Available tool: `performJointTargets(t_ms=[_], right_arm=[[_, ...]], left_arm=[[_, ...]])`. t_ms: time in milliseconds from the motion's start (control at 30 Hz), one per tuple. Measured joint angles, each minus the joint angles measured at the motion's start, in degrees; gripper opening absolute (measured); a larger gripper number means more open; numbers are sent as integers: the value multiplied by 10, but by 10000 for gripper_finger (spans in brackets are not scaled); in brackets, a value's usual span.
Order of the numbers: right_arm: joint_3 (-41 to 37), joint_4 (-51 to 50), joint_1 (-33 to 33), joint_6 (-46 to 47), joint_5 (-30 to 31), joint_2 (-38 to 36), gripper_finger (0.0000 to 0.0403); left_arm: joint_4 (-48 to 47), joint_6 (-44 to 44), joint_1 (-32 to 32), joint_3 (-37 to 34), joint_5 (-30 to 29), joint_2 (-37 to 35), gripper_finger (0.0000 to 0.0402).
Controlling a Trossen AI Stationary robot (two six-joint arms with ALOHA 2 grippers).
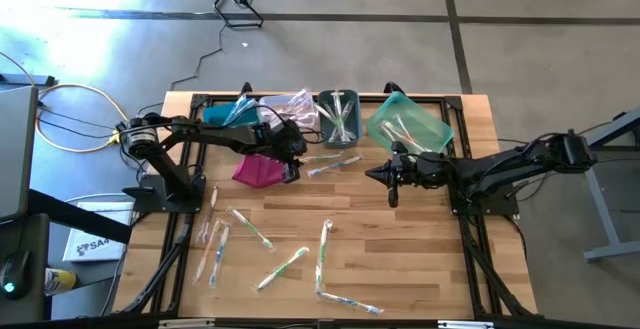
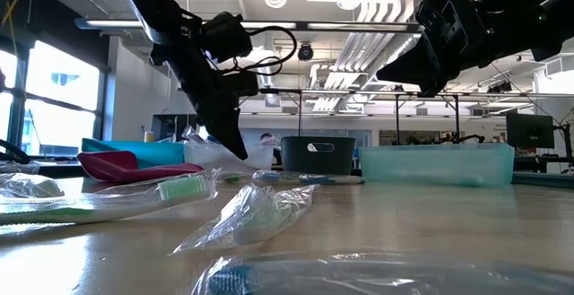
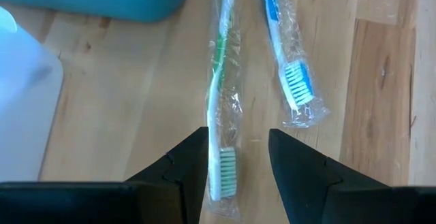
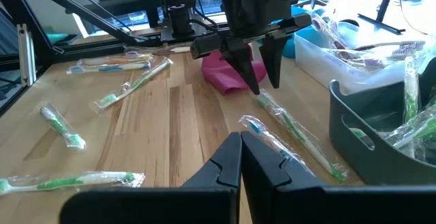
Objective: Pick & Place Toothbrushes
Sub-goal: Put the green toothbrush into the dark blue bin
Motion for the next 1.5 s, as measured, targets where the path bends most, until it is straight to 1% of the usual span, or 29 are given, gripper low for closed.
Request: performJointTargets(t_ms=[367,467,667,800,1367,1500], right_arm=[[0,0,0,0,0,0,2],[0,0,0,0,0,0,2],[0,-4,0,0,0,0,2],[0,-9,0,0,0,0,2],[0,-14,0,0,0,0,2],[0,-14,0,0,0,0,2]], left_arm=[[0,-11,0,0,0,0,149],[0,-12,0,0,0,13,149],[6,-13,0,0,2,60,149],[10,-14,0,1,4,70,149],[11,-12,0,1,4,72,149],[12,-12,0,1,4,72,139]])
